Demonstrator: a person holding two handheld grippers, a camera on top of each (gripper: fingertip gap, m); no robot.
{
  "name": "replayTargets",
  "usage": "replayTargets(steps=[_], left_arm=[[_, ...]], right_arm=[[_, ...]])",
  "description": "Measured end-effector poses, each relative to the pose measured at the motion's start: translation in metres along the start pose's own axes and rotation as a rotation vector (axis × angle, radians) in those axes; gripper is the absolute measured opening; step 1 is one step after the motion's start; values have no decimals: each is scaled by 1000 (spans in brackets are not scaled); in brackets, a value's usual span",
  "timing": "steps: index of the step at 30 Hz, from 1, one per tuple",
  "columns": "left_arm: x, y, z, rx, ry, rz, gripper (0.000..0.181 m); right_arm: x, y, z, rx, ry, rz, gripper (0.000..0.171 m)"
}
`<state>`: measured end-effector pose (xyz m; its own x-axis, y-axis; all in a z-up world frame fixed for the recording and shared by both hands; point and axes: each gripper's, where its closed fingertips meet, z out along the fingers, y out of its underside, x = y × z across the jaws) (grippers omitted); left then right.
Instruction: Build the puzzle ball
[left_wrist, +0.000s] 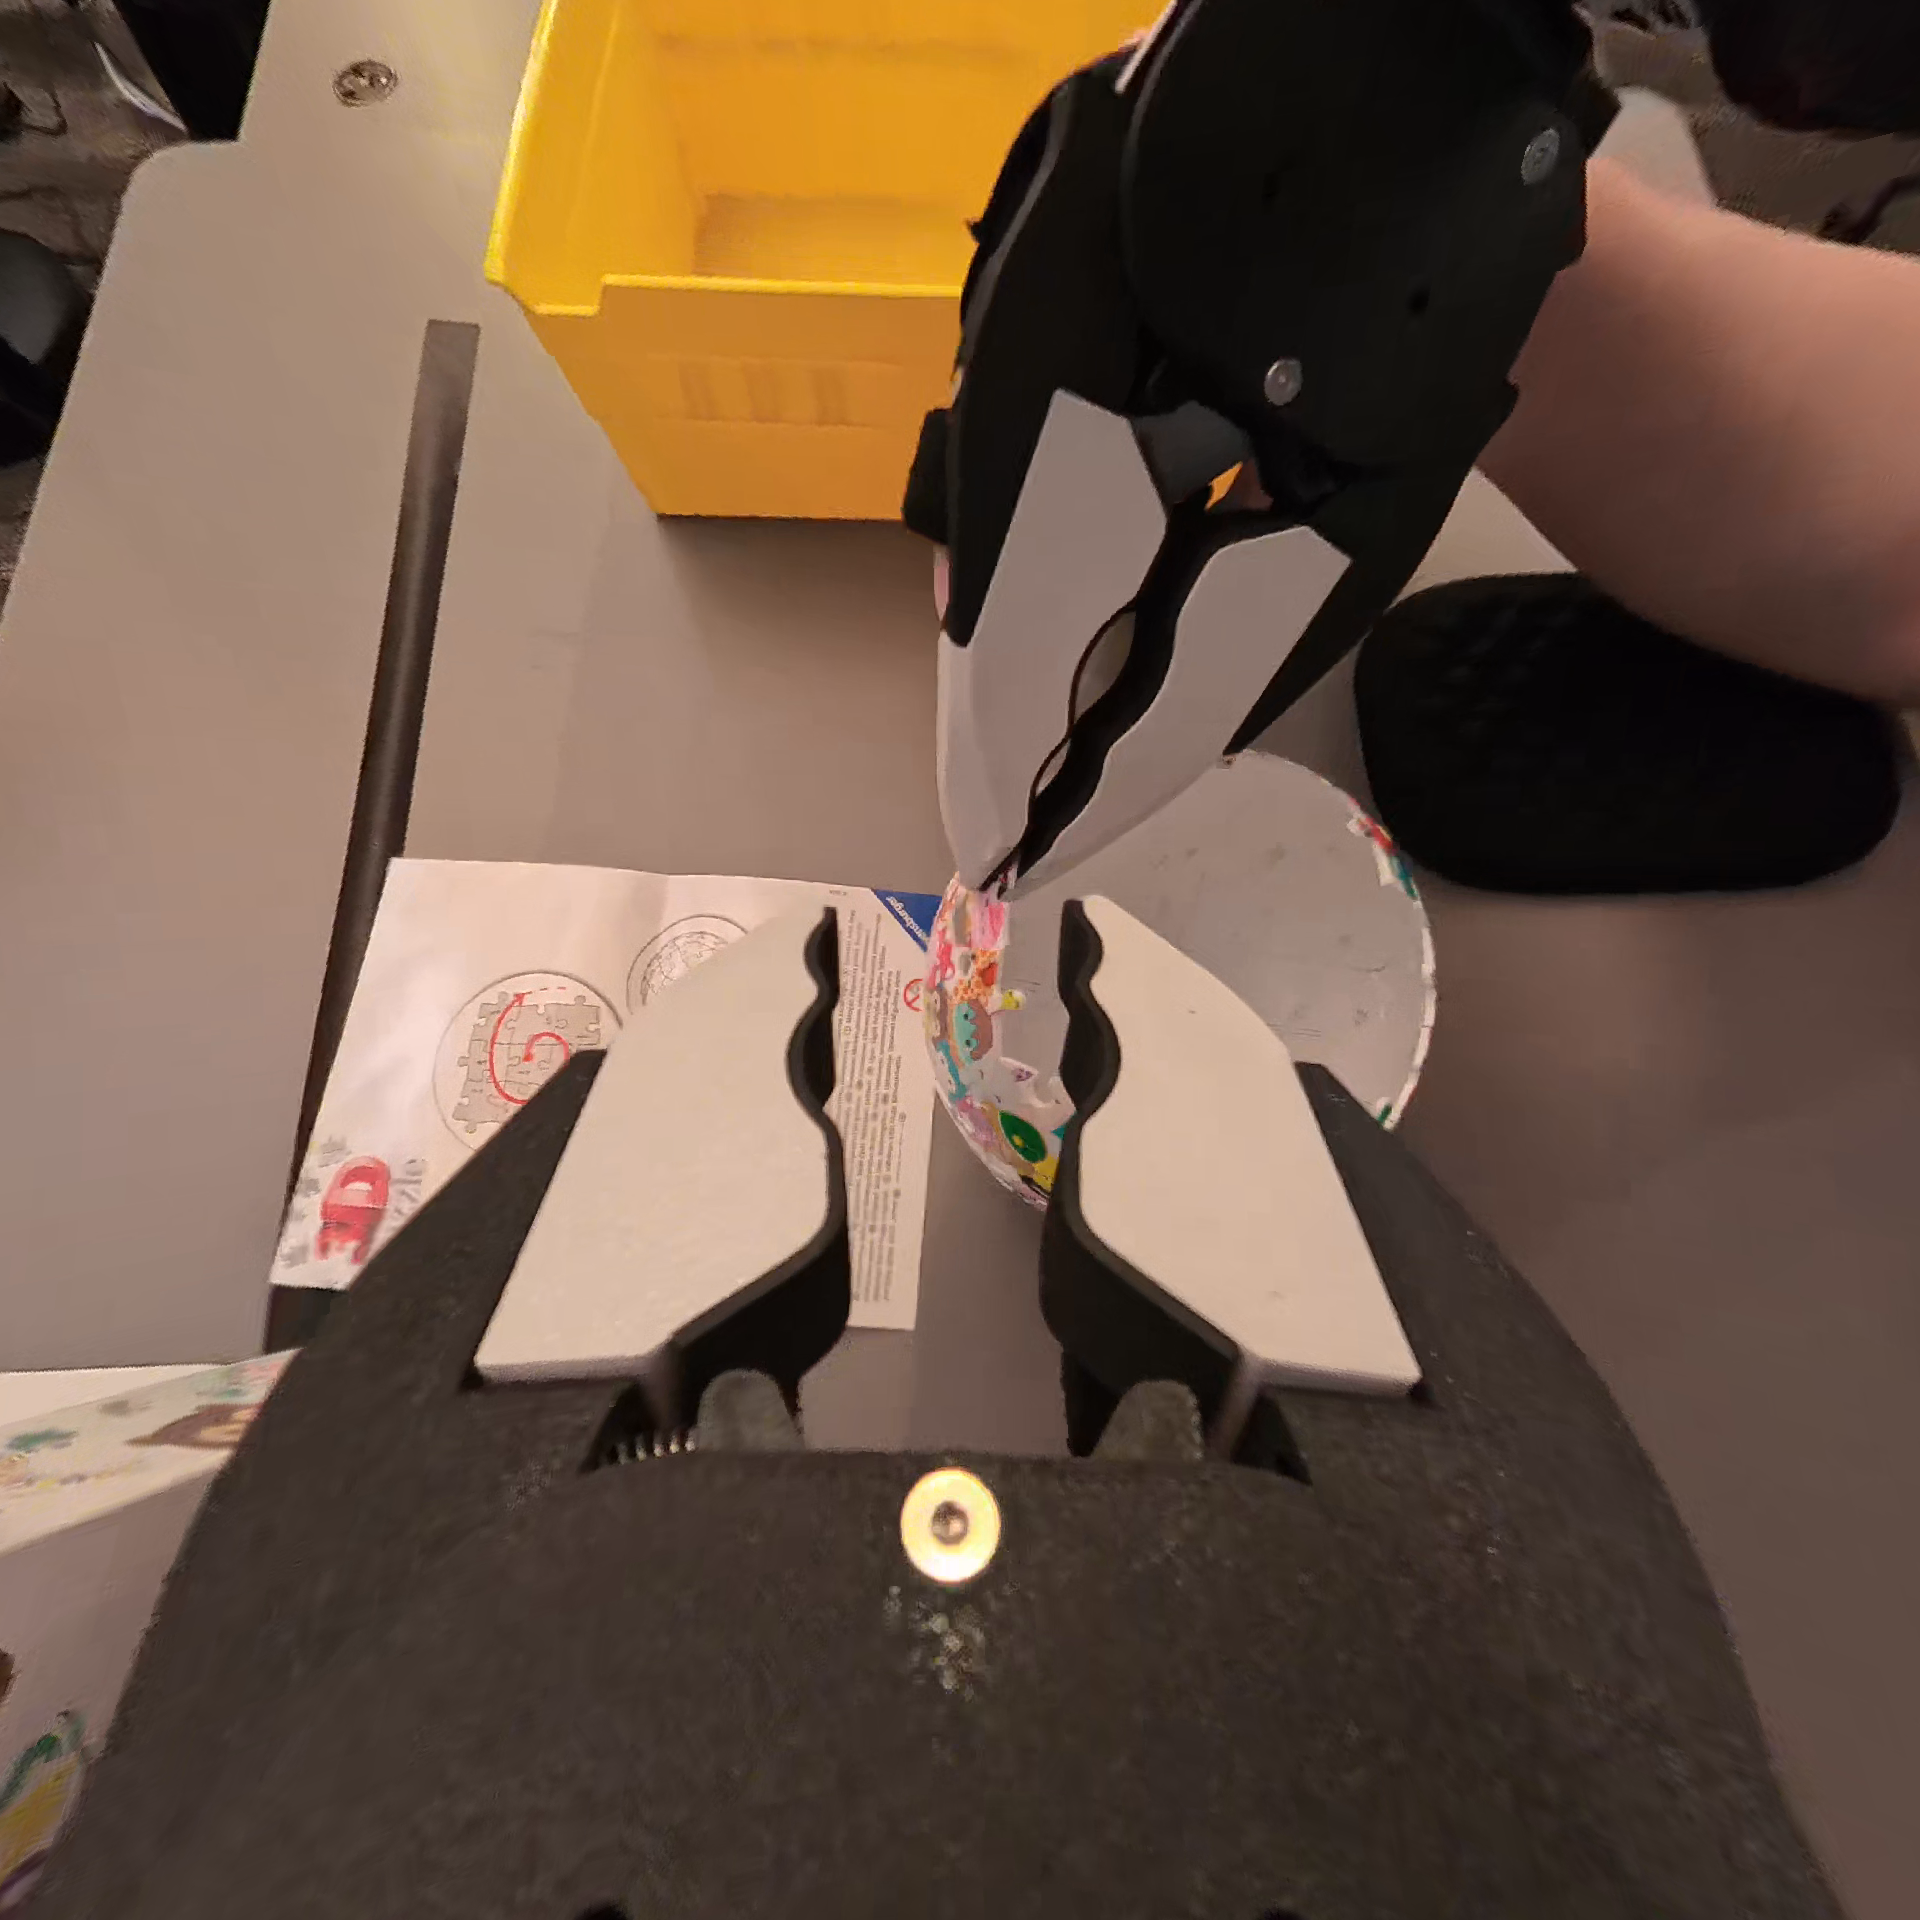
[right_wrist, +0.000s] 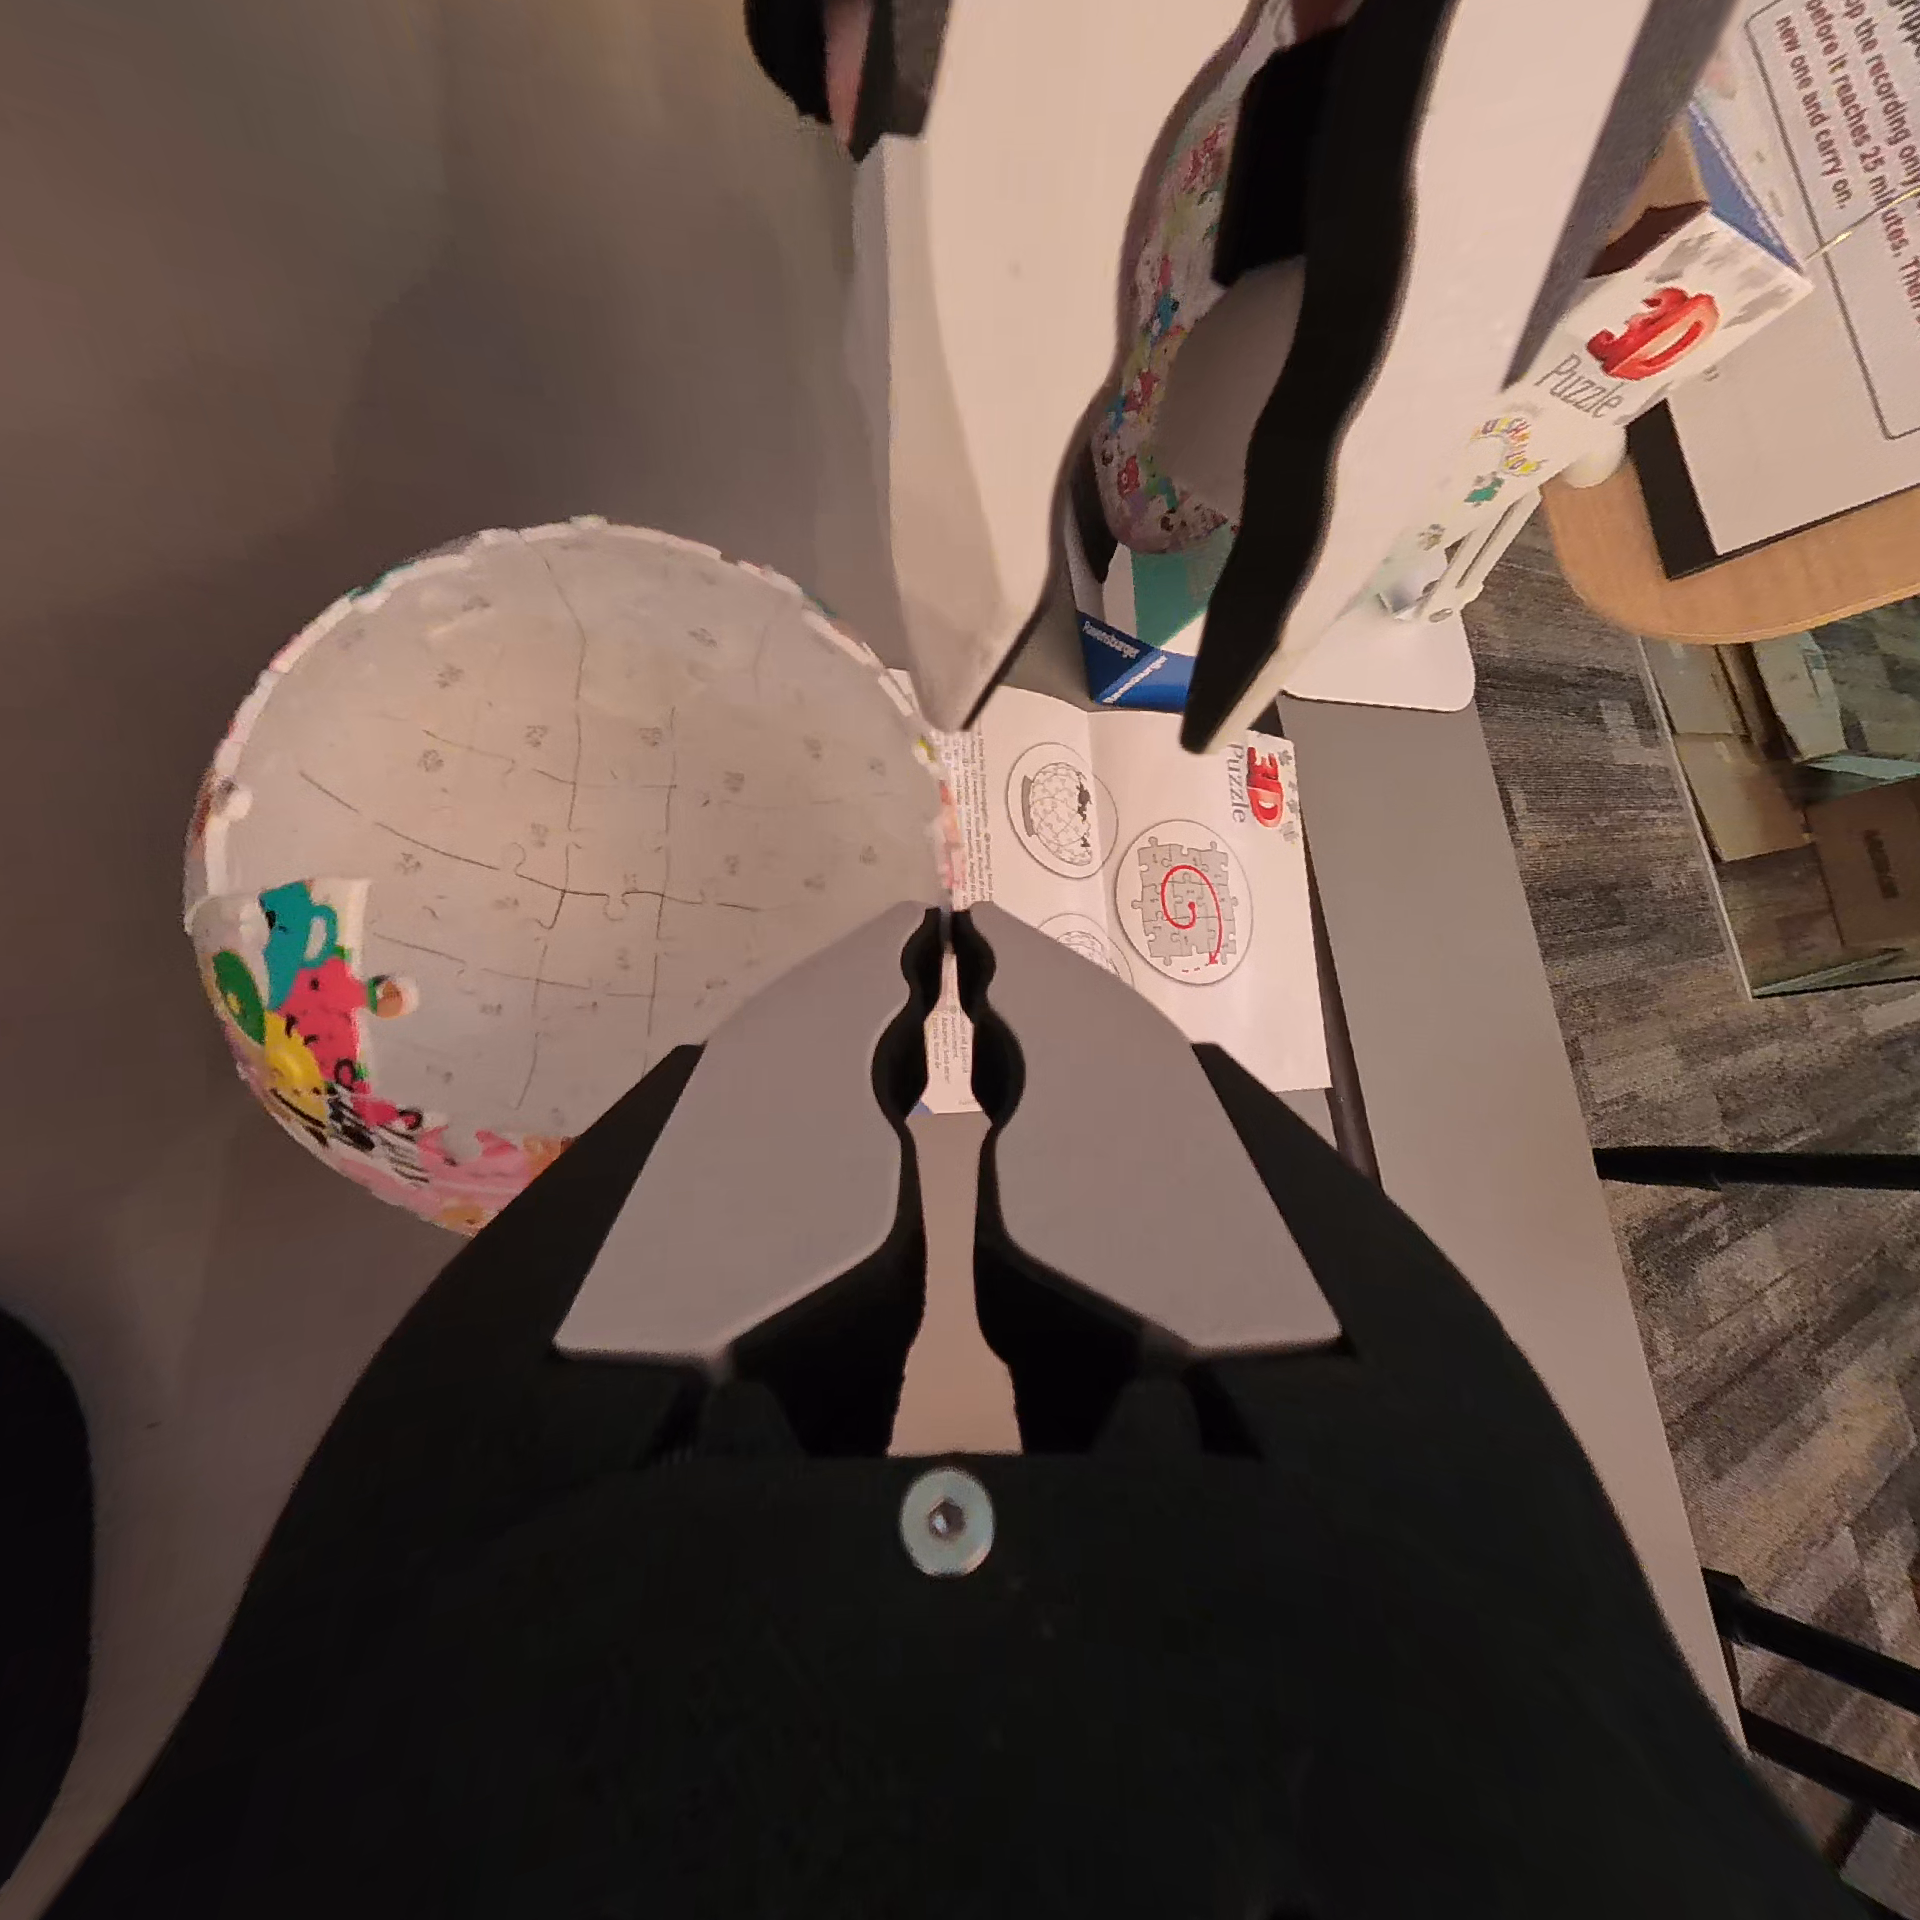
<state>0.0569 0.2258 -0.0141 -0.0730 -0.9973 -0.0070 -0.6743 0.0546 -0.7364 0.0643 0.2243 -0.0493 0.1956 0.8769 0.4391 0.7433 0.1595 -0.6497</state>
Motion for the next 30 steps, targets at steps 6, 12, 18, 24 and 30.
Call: replayTargets(steps=[6,12,18,24,30], left_arm=[[7,7,11,-154,-73,89,40],[5,21,20,-276,-114,84,38],[2,31,23,-436,-207,146,29],[-1,29,24,-458,-234,153,24],[-3,32,27,-441,-225,165,18]], right_arm=[[1,-2,0,12,18,2,3],[2,-2,1,5,36,2,3],[4,-2,1,5,47,3,3],[4,-2,0,33,51,17,3],[5,-3,1,47,61,9,3]])
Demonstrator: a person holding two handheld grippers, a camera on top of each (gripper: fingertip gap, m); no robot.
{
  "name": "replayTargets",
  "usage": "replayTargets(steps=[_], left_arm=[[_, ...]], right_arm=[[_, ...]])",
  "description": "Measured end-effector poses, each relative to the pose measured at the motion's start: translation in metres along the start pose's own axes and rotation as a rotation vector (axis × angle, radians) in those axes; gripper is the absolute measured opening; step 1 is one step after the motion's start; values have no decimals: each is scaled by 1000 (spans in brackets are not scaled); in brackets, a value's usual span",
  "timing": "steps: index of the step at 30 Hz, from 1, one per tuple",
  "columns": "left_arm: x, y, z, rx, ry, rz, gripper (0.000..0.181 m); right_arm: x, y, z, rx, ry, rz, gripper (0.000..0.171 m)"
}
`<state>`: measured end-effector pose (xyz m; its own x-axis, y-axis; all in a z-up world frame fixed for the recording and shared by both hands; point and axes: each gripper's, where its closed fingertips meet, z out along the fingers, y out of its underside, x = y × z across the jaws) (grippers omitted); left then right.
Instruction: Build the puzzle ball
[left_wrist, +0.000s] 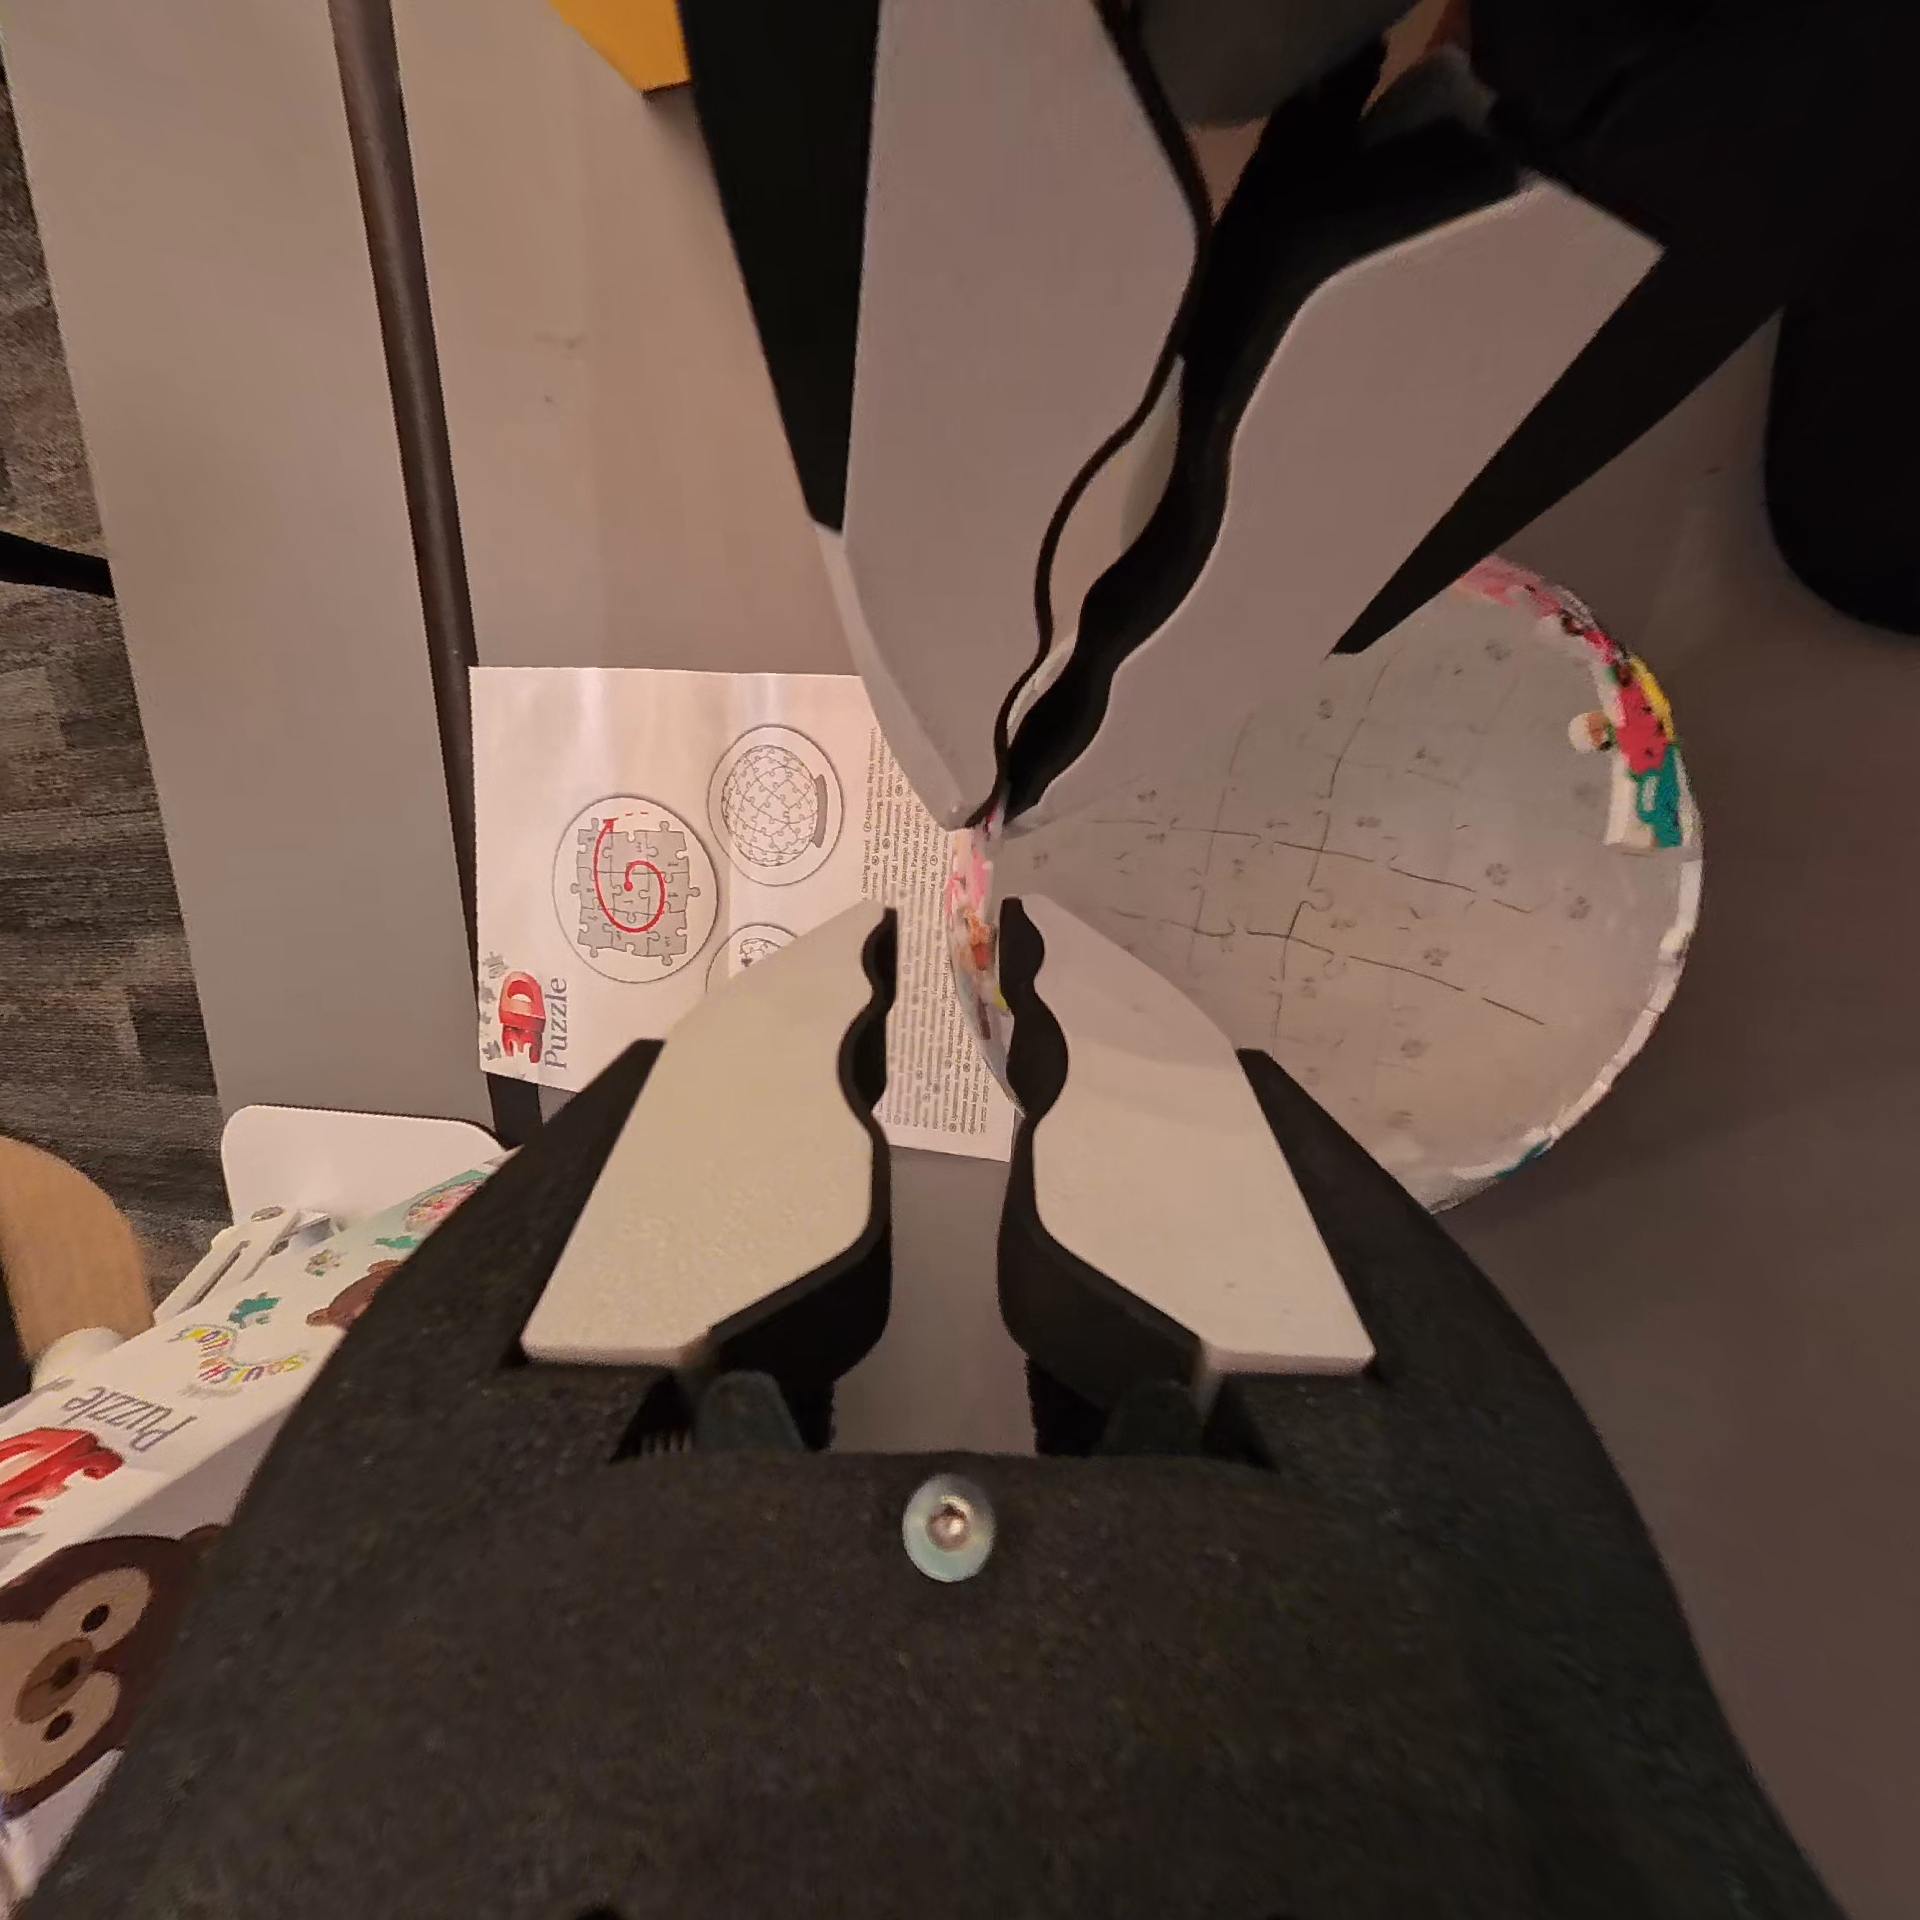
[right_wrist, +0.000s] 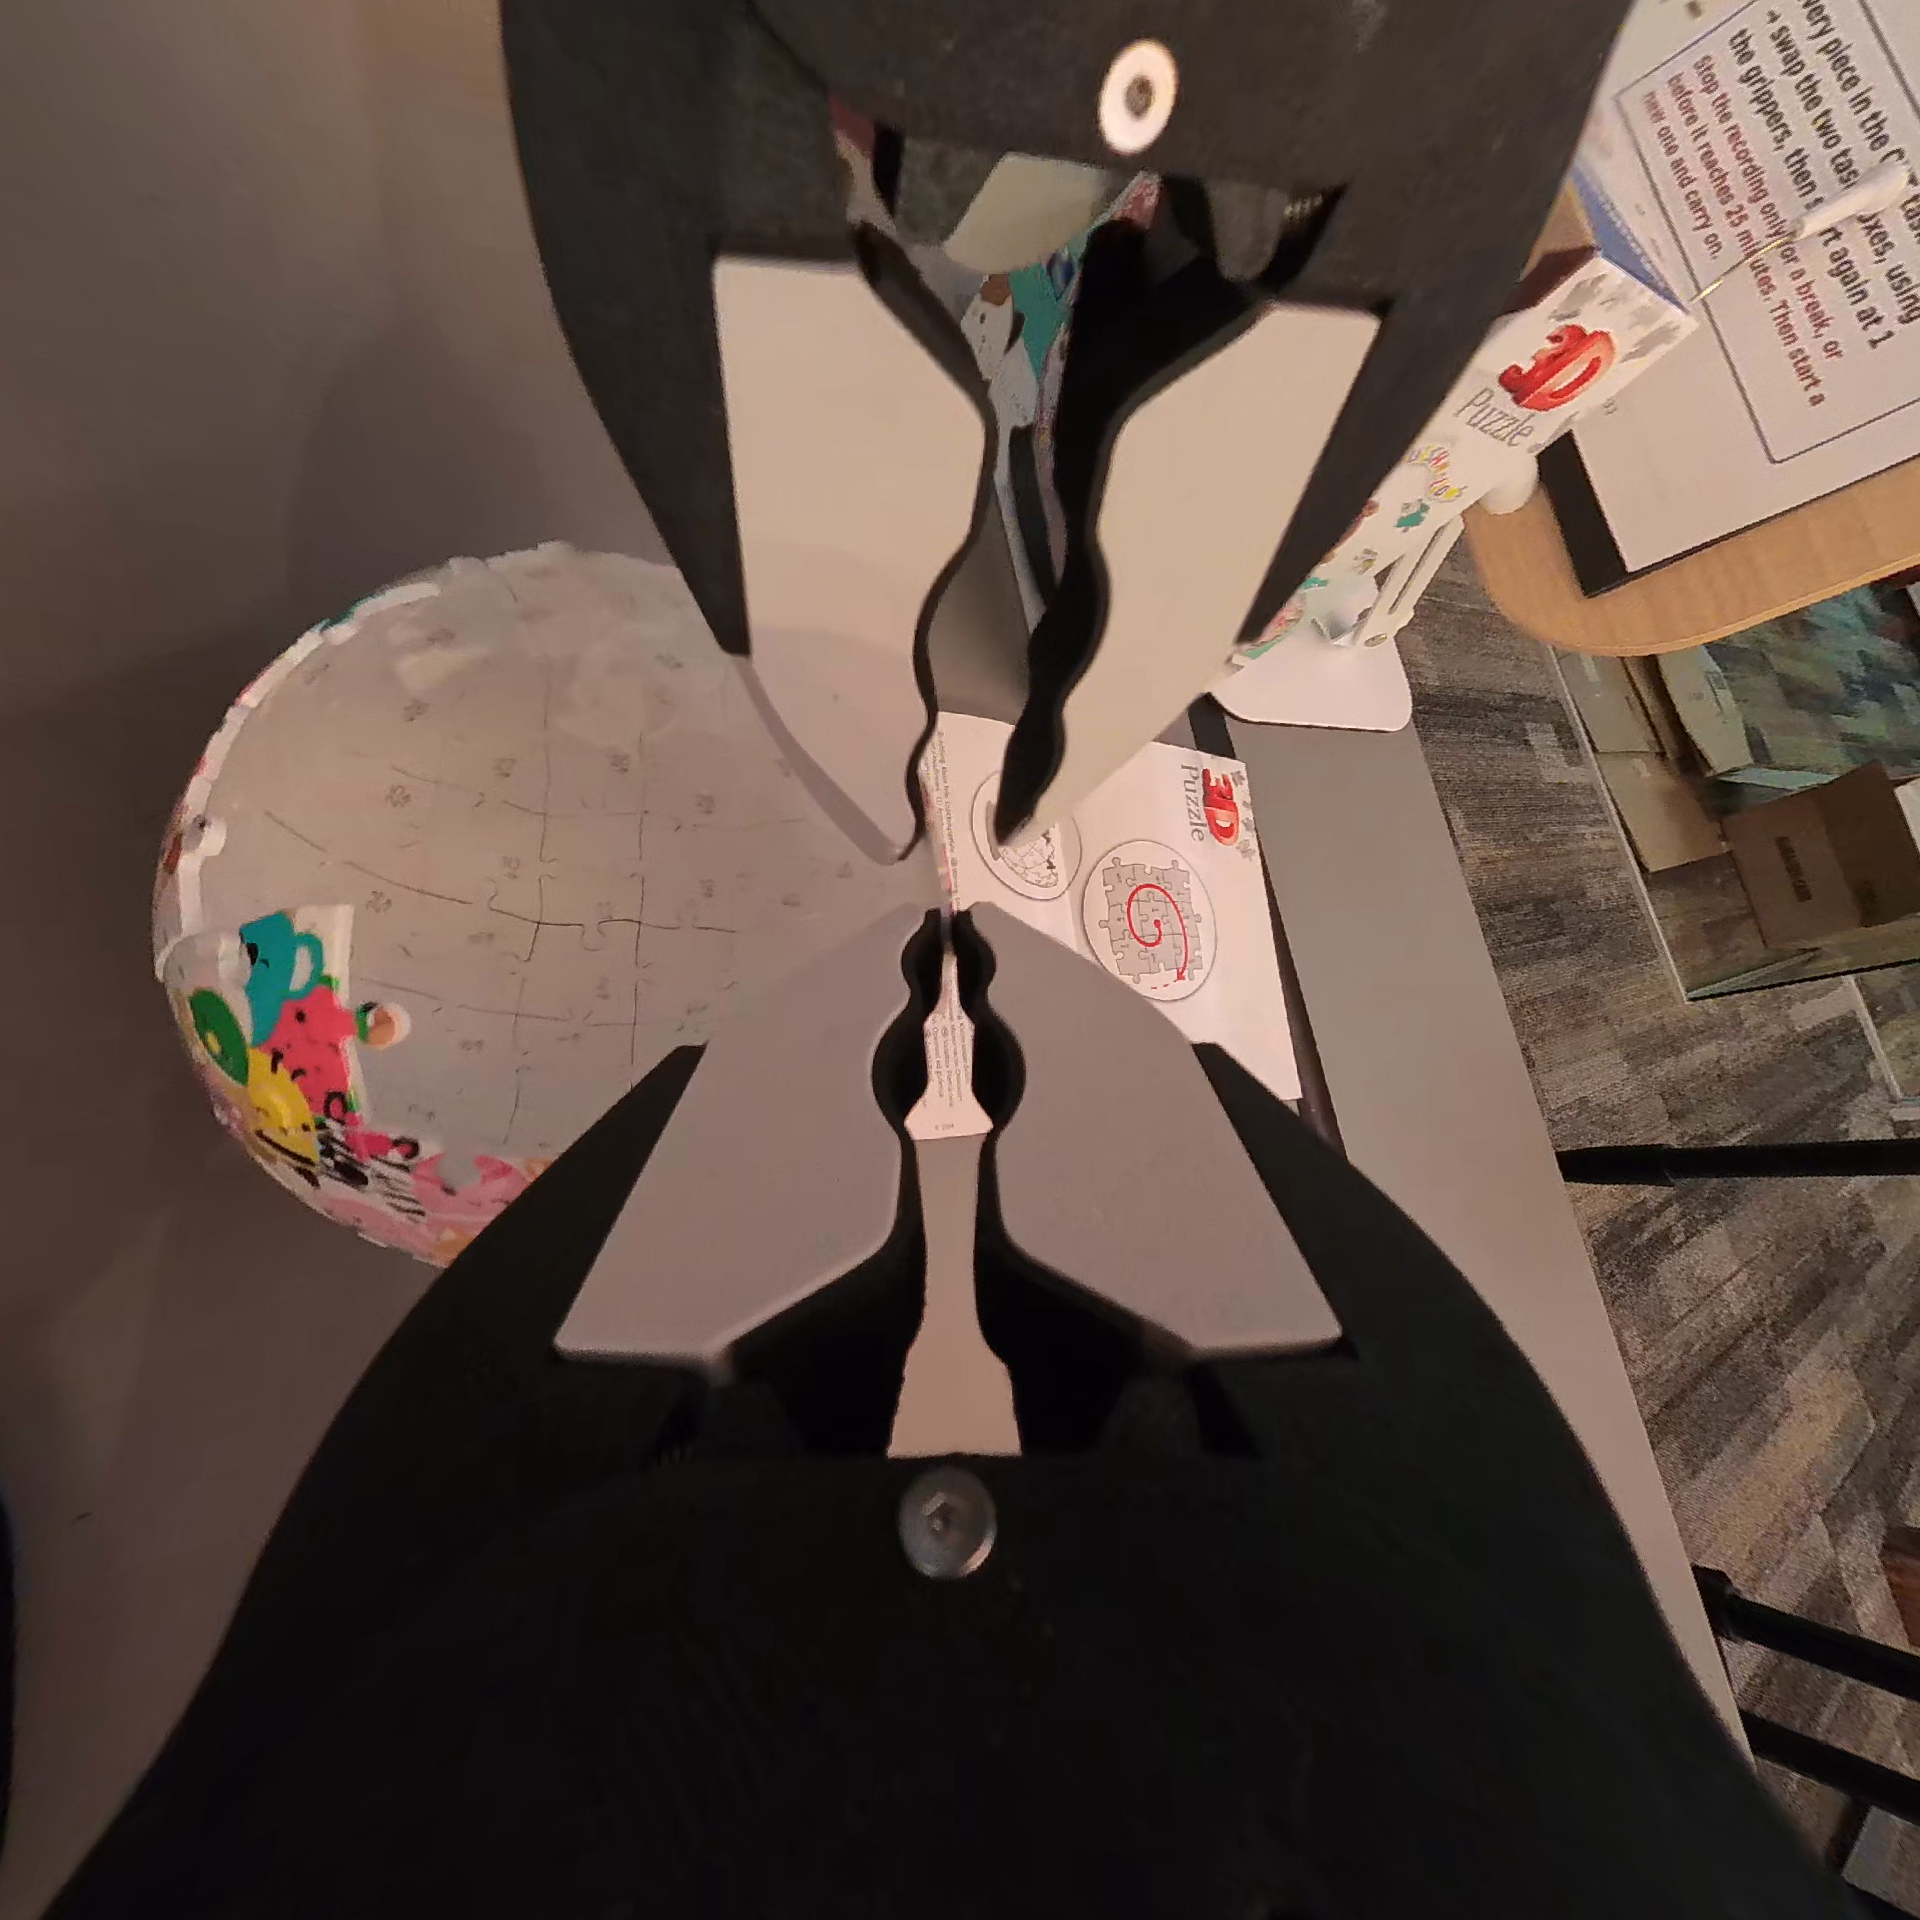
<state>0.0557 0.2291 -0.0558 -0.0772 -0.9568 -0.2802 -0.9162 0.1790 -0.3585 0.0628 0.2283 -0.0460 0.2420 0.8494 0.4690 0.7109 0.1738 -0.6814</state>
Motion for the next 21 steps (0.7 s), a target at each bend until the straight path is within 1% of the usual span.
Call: replayTargets(steps=[3,5,7,18,21], left_arm=[[0,-1,1,14,10,-7,16],[3,-1,1,17,29,-4,10],[4,-1,1,16,31,3,7],[2,0,2,-22,-17,60,5],[1,0,2,-17,-13,58,5]], right_arm=[[0,0,0,2,9,-3,3],[1,0,0,4,13,-3,3],[1,0,0,2,15,-2,3],[3,1,1,28,43,-16,4],[5,0,1,58,55,-3,7]])
